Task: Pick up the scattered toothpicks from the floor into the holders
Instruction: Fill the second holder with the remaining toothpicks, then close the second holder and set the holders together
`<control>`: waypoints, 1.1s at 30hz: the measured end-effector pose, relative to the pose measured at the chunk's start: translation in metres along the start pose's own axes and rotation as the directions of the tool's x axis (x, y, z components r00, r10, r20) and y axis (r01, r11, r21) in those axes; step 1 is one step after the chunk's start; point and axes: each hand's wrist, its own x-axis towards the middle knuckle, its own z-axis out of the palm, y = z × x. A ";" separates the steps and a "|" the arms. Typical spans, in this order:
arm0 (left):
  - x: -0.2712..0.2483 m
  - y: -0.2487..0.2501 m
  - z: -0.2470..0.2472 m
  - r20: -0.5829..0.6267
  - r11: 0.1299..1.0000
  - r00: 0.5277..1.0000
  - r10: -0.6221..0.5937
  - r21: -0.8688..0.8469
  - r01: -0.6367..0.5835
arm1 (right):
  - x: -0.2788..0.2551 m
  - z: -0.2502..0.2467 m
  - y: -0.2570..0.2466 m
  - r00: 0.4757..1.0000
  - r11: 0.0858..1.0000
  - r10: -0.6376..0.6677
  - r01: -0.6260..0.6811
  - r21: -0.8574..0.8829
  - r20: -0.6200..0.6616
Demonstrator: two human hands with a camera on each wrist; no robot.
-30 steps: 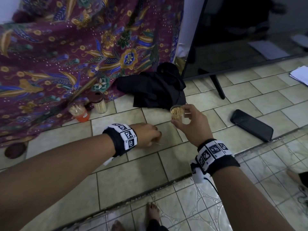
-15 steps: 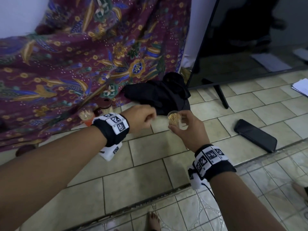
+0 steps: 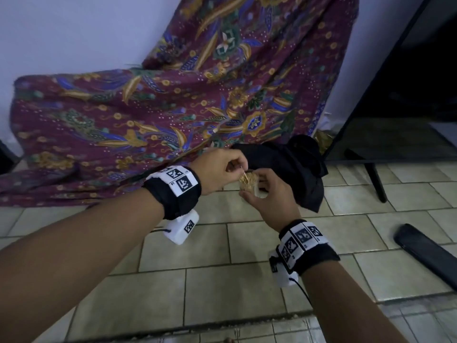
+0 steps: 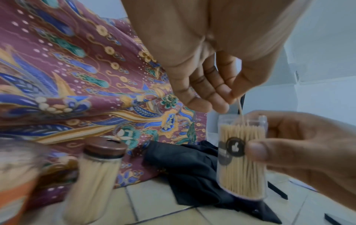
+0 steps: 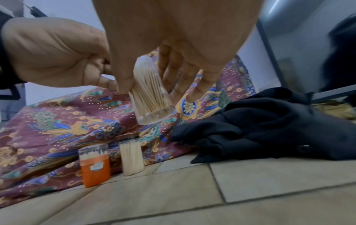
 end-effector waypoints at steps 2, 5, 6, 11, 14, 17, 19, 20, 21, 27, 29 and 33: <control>-0.008 -0.012 -0.004 0.020 0.996 0.999 0.026 0.087 -0.028 | 0.007 0.010 -0.008 0.999 1.000 -0.018 0.018 0.004 0.029; -0.020 -0.025 -0.010 0.010 0.992 0.999 0.053 0.112 -0.054 | 0.017 0.023 -0.019 0.996 0.999 -0.050 0.050 0.003 0.070; -0.024 -0.029 -0.015 0.006 0.992 0.999 0.050 0.112 -0.051 | 0.020 0.027 -0.022 0.995 0.998 -0.061 0.060 0.007 0.081; -0.052 -0.050 -0.034 0.155 0.938 0.988 -0.024 0.344 -0.031 | 0.032 0.044 -0.033 0.987 0.991 -0.120 0.112 0.075 0.104; -0.062 -0.052 -0.042 0.205 0.913 0.972 -0.115 0.408 0.021 | 0.039 0.053 -0.040 0.982 0.987 -0.141 0.129 0.097 0.123; -0.065 -0.052 -0.048 0.180 0.907 0.972 -0.149 0.416 0.062 | 0.045 0.061 -0.045 0.976 0.985 -0.165 0.154 0.081 0.144; -0.070 -0.058 -0.051 0.192 0.905 0.966 -0.171 0.418 0.077 | 0.049 0.067 -0.048 0.973 0.983 -0.169 0.155 0.093 0.160; -0.072 -0.062 -0.053 0.184 0.908 0.966 -0.184 0.408 0.095 | 0.051 0.070 -0.050 0.971 0.984 -0.169 0.156 0.092 0.168; -0.075 -0.065 -0.055 0.160 0.913 0.967 -0.196 0.389 0.121 | 0.052 0.072 -0.052 0.970 0.984 -0.169 0.156 0.086 0.174; -0.099 -0.090 -0.084 -0.087 0.910 0.935 -0.344 0.216 0.355 | 0.056 0.090 -0.065 0.955 0.984 -0.178 0.168 0.063 0.238; -0.114 -0.106 -0.094 -0.103 0.841 0.877 -0.470 0.250 0.480 | 0.055 0.097 -0.069 0.948 0.983 -0.179 0.164 0.079 0.262; -0.147 -0.136 -0.102 -0.033 0.692 0.759 -0.651 0.385 0.610 | 0.052 0.116 -0.077 0.933 0.981 -0.190 0.169 0.096 0.305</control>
